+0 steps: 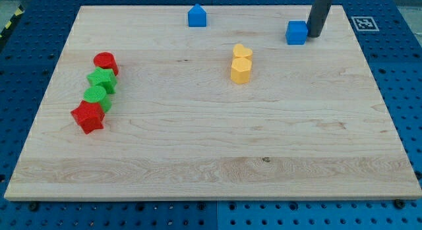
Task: Place the cube above the heart
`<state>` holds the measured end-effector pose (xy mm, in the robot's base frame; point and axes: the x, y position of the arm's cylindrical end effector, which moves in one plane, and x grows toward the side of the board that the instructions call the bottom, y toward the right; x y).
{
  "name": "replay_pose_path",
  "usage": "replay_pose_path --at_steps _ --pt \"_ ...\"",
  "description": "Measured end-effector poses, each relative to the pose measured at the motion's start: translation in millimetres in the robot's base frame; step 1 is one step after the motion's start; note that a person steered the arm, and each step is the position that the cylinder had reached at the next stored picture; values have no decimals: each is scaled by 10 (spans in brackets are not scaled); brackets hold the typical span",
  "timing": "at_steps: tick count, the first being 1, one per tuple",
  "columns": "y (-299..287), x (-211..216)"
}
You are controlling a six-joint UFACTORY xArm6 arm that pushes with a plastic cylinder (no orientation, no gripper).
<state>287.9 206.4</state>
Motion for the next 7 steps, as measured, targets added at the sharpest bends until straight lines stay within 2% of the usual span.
replay_pose_path --at_steps 2,4,7 --pt "-141 34" --pt "-745 35" --pt "-1177 -129"
